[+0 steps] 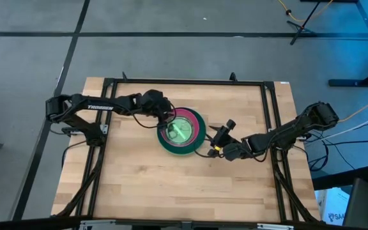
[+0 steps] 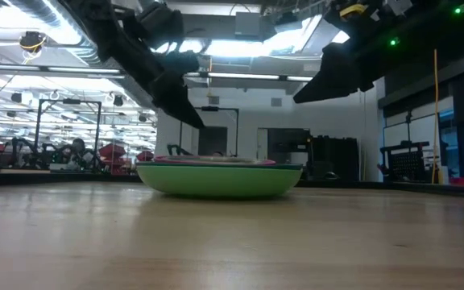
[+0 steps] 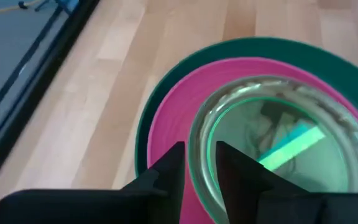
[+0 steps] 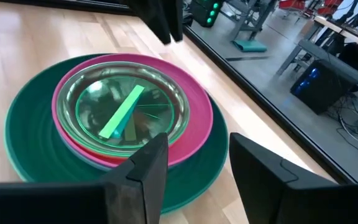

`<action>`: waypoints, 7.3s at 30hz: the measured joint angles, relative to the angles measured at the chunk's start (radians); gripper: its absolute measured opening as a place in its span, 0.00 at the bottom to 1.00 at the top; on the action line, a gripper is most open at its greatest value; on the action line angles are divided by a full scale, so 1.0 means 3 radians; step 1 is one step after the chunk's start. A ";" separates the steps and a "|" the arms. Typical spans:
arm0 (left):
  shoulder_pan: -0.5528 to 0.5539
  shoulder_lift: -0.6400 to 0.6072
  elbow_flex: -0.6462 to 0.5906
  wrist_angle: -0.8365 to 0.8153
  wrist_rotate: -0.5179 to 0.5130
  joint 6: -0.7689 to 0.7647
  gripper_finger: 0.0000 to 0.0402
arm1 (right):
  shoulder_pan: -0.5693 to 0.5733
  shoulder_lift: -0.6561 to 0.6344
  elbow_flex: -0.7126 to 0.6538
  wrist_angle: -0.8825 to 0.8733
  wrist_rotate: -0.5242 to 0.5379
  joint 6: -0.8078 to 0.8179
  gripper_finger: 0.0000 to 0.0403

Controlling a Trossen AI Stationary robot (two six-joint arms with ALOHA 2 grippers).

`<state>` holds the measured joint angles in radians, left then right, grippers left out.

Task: Stack plastic plates
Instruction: Return to Home Position

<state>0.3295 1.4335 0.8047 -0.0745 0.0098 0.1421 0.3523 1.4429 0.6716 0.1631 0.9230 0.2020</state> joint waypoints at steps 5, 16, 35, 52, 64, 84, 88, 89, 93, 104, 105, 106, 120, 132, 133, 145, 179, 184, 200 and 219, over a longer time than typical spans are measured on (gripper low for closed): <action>-0.0091 -0.0238 0.0000 -0.0077 -0.0030 0.0035 0.21 | 0.0000 0.0000 0.0000 -0.0017 -0.0001 0.0004 0.41; -0.0412 -0.0966 -0.0450 0.0116 0.0000 0.0095 0.21 | 0.0001 0.0000 -0.0047 -0.0238 -0.0306 -0.0107 0.41; -0.0665 -0.2197 -0.1110 0.0185 -0.0236 -0.0053 0.21 | -0.1054 -0.0479 -0.0425 0.0387 -0.2337 -0.0853 0.41; -0.0665 -0.3269 -0.1753 0.0192 -0.0129 -0.0256 0.10 | -0.1842 -0.1730 -0.1356 0.1166 -0.3694 -0.0680 0.04; -0.0665 -0.4068 -0.2092 0.0024 -0.0073 -0.0444 0.02 | -0.1853 -0.2761 -0.1937 0.1184 -0.3513 -0.0431 0.02; -0.0664 -0.4771 -0.2658 0.0386 0.0016 -0.0651 0.01 | -0.1853 -0.3719 -0.2215 0.0927 -0.3365 -0.0249 0.02; -0.0664 -0.4771 -0.2659 0.0459 0.0019 -0.0623 0.01 | -0.1853 -0.3717 -0.2215 0.0853 -0.3363 -0.0252 0.02; -0.0664 -0.4771 -0.2659 0.0435 0.0029 -0.0622 0.01 | -0.1853 -0.3717 -0.2215 0.0818 -0.3365 -0.0253 0.02; -0.0664 -0.4771 -0.2659 0.0447 0.0043 -0.0572 0.01 | -0.1853 -0.3716 -0.2215 0.0636 -0.3365 -0.0283 0.02; -0.0664 -0.4771 -0.2659 0.0452 0.0081 -0.0623 0.01 | -0.1853 -0.4153 -0.2215 0.0262 -0.3337 -0.0332 0.02; -0.0664 -0.4771 -0.2659 0.0453 0.0109 -0.0627 0.01 | -0.1853 -0.4243 -0.2215 0.0190 -0.3336 -0.0327 0.02; -0.0665 -0.4771 -0.2659 0.0453 0.0122 -0.0637 0.01 | -0.1853 -0.4341 -0.2215 0.0097 -0.3335 -0.0321 0.02; -0.0664 -0.4770 -0.2659 0.0456 0.0115 -0.0679 0.01 | -0.1849 -0.4804 -0.2213 -0.0480 -0.3101 -0.0172 0.02; -0.0664 -0.4769 -0.2659 0.0306 -0.0037 -0.0532 0.01 | -0.1850 -0.4789 -0.2213 -0.0488 -0.3079 -0.0260 0.02; -0.0664 -0.4769 -0.2658 0.0299 -0.0040 -0.0532 0.01 | -0.1850 -0.4789 -0.2213 -0.0489 -0.3079 -0.0255 0.02; -0.0664 -0.4770 -0.2658 0.0289 -0.0058 -0.0529 0.01 | -0.1850 -0.4788 -0.2213 -0.0495 -0.3079 -0.0251 0.02; -0.0664 -0.4770 -0.2658 0.0283 -0.0064 -0.0529 0.01 | -0.1853 -0.4788 -0.2214 -0.0499 -0.3076 -0.0254 0.02; -0.0664 -0.4770 -0.2658 0.0283 -0.0064 -0.0530 0.01 | -0.1853 -0.4788 -0.2214 -0.0499 -0.3076 -0.0254 0.02; -0.0664 -0.4770 -0.2658 0.0283 -0.0064 -0.0530 0.01 | -0.1851 -0.4786 -0.2214 -0.0500 -0.3076 -0.0256 0.02; -0.0664 -0.4770 -0.2658 0.0282 -0.0064 -0.0530 0.01 | -0.1850 -0.4787 -0.2215 -0.0500 -0.3076 -0.0255 0.02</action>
<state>0.1303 0.0025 0.0074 0.0101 -0.0093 -0.0170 -0.2028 0.0068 0.0071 0.0132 0.0002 0.1254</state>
